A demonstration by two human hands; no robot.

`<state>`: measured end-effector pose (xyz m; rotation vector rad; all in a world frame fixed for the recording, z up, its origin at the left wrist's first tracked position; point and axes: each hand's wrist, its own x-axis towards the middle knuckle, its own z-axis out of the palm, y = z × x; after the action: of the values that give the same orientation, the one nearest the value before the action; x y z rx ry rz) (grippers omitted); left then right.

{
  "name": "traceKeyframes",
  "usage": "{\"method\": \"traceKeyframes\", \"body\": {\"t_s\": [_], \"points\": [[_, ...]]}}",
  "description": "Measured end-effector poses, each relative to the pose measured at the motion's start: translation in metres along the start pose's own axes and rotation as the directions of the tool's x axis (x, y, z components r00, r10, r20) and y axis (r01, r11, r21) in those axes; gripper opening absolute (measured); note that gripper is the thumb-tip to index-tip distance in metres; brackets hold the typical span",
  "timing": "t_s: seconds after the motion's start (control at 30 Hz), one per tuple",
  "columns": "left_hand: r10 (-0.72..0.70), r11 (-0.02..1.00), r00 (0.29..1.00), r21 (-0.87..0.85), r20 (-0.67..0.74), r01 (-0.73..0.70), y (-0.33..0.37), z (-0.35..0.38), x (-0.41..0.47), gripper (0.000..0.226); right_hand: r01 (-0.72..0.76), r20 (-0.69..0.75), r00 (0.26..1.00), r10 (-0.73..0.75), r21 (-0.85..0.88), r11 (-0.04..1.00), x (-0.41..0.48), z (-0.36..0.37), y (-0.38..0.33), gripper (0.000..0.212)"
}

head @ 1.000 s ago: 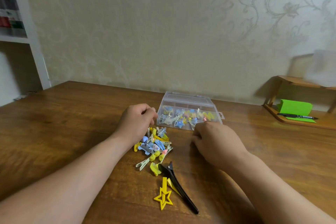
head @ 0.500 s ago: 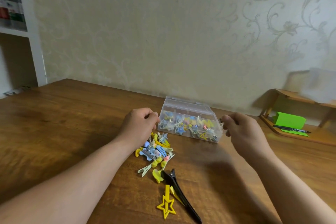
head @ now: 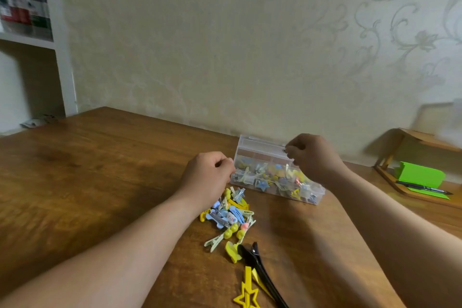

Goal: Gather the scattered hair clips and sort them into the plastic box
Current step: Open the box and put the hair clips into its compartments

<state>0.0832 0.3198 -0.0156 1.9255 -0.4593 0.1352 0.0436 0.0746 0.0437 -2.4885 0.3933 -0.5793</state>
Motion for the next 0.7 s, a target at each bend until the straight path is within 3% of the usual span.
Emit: {"method": "traceKeyframes", "body": {"t_s": [0.23, 0.43, 0.6, 0.7], "points": [[0.028, 1.0, 1.0, 0.009, 0.009, -0.028, -0.004, 0.001, 0.002, 0.036, 0.035, 0.157, 0.988, -0.005, -0.188, 0.981, 0.044, 0.03, -0.026, 0.012], [0.021, 1.0, 1.0, -0.01, 0.019, -0.021, -0.01, 0.003, 0.006, 0.038, -0.003, 0.228, 0.972, 0.062, -0.248, 0.969, 0.055, 0.042, -0.03, 0.008], [0.018, 1.0, 1.0, -0.007, 0.014, -0.018, -0.011, 0.003, 0.006, 0.036, -0.05, 0.213, 0.97, 0.117, -0.298, 0.953, 0.057, 0.047, -0.021, 0.021], [0.017, 1.0, 1.0, -0.013, 0.014, -0.017, -0.011, 0.003, 0.006, 0.036, -0.071, 0.177, 0.977, 0.115, -0.241, 0.968, 0.052, 0.045, -0.016, 0.02]]}}
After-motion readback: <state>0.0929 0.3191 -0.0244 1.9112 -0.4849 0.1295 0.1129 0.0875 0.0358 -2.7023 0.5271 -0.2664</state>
